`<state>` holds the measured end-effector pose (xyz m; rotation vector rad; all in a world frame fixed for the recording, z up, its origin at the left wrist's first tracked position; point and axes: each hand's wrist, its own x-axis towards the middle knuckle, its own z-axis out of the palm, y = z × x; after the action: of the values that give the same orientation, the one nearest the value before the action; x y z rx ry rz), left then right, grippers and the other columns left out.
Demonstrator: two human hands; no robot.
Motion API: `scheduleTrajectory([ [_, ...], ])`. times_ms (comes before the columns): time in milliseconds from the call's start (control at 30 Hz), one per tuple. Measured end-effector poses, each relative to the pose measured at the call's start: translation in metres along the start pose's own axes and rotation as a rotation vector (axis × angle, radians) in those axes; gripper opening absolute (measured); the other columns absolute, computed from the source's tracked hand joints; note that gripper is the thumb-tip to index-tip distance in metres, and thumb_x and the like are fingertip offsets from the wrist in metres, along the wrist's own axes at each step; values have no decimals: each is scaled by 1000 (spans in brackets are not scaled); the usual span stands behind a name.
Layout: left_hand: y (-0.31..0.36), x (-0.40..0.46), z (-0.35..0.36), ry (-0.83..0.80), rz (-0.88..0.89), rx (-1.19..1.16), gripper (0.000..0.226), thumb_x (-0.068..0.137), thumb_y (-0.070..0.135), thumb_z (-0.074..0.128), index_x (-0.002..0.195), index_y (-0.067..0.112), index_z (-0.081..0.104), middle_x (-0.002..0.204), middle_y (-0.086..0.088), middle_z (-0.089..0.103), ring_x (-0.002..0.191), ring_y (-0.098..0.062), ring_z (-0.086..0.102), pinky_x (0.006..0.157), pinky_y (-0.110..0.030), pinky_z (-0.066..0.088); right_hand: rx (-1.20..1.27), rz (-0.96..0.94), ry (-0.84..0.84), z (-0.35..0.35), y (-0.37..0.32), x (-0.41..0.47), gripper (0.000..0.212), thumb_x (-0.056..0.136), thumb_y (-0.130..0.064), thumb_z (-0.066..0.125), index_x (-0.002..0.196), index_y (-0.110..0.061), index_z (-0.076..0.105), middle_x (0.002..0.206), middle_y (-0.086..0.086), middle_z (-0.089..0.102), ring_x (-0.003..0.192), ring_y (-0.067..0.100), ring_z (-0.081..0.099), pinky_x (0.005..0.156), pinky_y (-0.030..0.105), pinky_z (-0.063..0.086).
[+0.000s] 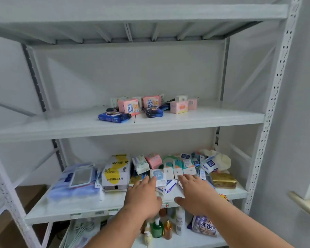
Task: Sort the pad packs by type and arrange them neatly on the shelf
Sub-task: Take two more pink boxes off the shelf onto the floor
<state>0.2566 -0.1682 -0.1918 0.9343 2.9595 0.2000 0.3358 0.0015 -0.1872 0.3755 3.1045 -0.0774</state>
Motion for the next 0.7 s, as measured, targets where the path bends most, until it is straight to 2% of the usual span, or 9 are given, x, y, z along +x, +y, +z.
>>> scheduleTrajectory([
  [133,1,0,-35,94,46,2,71,93,47,45,155,29,15,160,5,23,141,-25,33,109,-42,34,-42,1,89,-37,0,0,78,94,-60,47,156,-20,22,159,1,33,143,28,33,114,44,36],
  [233,6,7,-64,161,70,-7,68,95,46,45,154,29,16,160,4,24,142,-25,32,110,-41,32,-35,12,133,-66,5,5,79,94,-60,49,157,-22,21,160,-1,32,144,26,33,115,43,35],
  [333,11,23,-90,191,74,3,72,94,47,43,156,29,11,164,2,17,144,-27,29,113,-42,30,-38,17,180,-93,13,13,76,94,-59,50,155,-23,25,159,-2,34,142,25,36,113,42,37],
  [700,44,137,-152,290,111,34,73,94,50,43,156,27,13,162,4,20,142,-24,31,112,-43,34,-87,4,310,-162,85,95,79,96,-58,49,159,-23,17,160,-1,31,142,24,36,115,41,36],
])
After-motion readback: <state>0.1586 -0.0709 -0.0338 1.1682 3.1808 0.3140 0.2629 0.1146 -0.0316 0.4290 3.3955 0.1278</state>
